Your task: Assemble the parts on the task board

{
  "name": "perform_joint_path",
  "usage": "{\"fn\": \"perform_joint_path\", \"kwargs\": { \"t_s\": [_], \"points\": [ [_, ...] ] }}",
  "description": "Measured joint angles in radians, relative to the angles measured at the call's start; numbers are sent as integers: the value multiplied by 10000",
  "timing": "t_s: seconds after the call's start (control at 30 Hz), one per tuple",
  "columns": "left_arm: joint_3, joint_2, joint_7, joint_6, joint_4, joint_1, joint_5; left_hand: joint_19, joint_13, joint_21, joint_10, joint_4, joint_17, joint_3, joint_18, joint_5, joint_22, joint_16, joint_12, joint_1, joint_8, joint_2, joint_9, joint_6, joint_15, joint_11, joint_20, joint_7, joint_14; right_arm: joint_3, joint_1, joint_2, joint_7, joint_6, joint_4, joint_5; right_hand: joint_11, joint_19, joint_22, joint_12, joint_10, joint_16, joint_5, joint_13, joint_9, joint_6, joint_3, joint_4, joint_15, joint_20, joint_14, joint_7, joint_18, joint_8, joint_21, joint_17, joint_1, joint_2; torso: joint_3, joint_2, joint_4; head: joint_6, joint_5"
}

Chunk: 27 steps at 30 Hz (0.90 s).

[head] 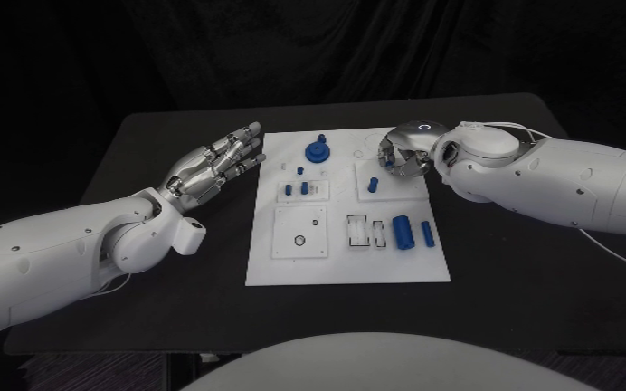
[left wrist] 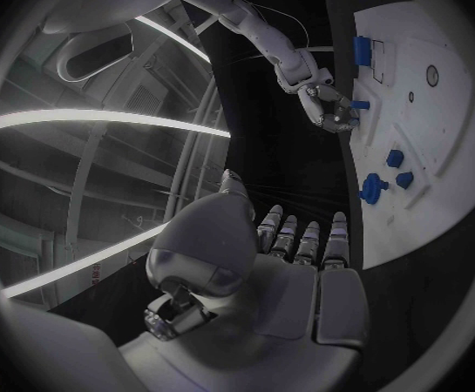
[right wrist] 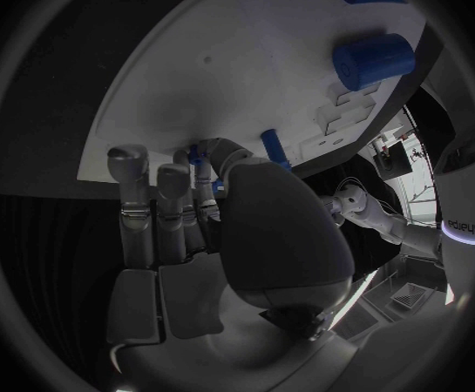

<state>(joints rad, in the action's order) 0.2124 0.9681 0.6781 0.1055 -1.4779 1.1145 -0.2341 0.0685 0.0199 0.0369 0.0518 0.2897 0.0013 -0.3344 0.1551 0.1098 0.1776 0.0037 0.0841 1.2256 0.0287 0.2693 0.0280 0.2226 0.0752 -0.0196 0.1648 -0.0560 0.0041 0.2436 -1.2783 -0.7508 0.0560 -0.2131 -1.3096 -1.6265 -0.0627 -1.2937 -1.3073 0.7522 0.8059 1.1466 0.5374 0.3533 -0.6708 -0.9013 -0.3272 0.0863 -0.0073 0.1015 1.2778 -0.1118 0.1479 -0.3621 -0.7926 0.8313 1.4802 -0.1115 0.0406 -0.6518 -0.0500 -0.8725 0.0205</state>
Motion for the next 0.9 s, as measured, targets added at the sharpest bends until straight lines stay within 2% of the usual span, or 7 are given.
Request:
{"fn": "perform_joint_path", "kwargs": {
  "t_s": [0.27, 0.47, 0.67, 0.9],
  "points": [
    [0, -6, 0, 2, 3, -8, 0, 38, 0, 0, 0, 0, 2, 0, 0, 39, 10, 0, 0, 0, 0, 0, 6, -26, 36, 0, 38, 44, 36, 29, 31, -88, -132, -283, -72, 0, 3, -36, 0, 83, 2, 0, -10, 65, -153, 103, -137, -138, -71, -105, 71, -100, 0, -140, -174, 53, 107, 107, 0, 0, 0, 0, -35],
    [0, -4, 0, 2, -2, -12, 2, 38, 0, 0, 0, 0, 2, 0, -1, 39, 33, 0, 0, 1, 0, 0, 9, 10, 36, 0, 38, 80, 36, 47, 4, -206, -180, -476, -217, -6, 3, -36, 0, 157, 2, 49, -39, 124, -238, 107, -148, -152, -71, -105, 71, -106, 0, -188, -253, 104, 133, 132, 0, 0, 0, 0, -63],
    [1, -6, 1, 1, 9, -13, 3, 38, 0, 0, 0, 0, 5, 0, -2, 88, 43, 0, 0, 1, 0, 0, 8, 46, 72, 0, 38, 115, -1, 38, -293, -297, -192, -580, -451, -10, 2, -35, 0, 164, 2, 48, -48, 213, -255, 248, -135, -164, -106, -105, 107, -107, 0, -223, -283, 110, 133, 131, 0, 0, 0, 0, -54],
    [1, -39, 2, 1, 21, -14, 3, 40, 0, 0, 0, 0, 7, 0, -2, 88, 56, 0, 0, 1, 0, 0, 8, 45, 72, 0, 40, 115, -1, 35, -678, -532, -165, -594, -946, -13, 3, -71, 0, 164, 3, 48, -86, 197, -254, 248, -135, -163, -106, -140, 107, -107, 0, -223, -322, 109, 132, 130, 0, 0, 0, 0, -79]
  ]
}}
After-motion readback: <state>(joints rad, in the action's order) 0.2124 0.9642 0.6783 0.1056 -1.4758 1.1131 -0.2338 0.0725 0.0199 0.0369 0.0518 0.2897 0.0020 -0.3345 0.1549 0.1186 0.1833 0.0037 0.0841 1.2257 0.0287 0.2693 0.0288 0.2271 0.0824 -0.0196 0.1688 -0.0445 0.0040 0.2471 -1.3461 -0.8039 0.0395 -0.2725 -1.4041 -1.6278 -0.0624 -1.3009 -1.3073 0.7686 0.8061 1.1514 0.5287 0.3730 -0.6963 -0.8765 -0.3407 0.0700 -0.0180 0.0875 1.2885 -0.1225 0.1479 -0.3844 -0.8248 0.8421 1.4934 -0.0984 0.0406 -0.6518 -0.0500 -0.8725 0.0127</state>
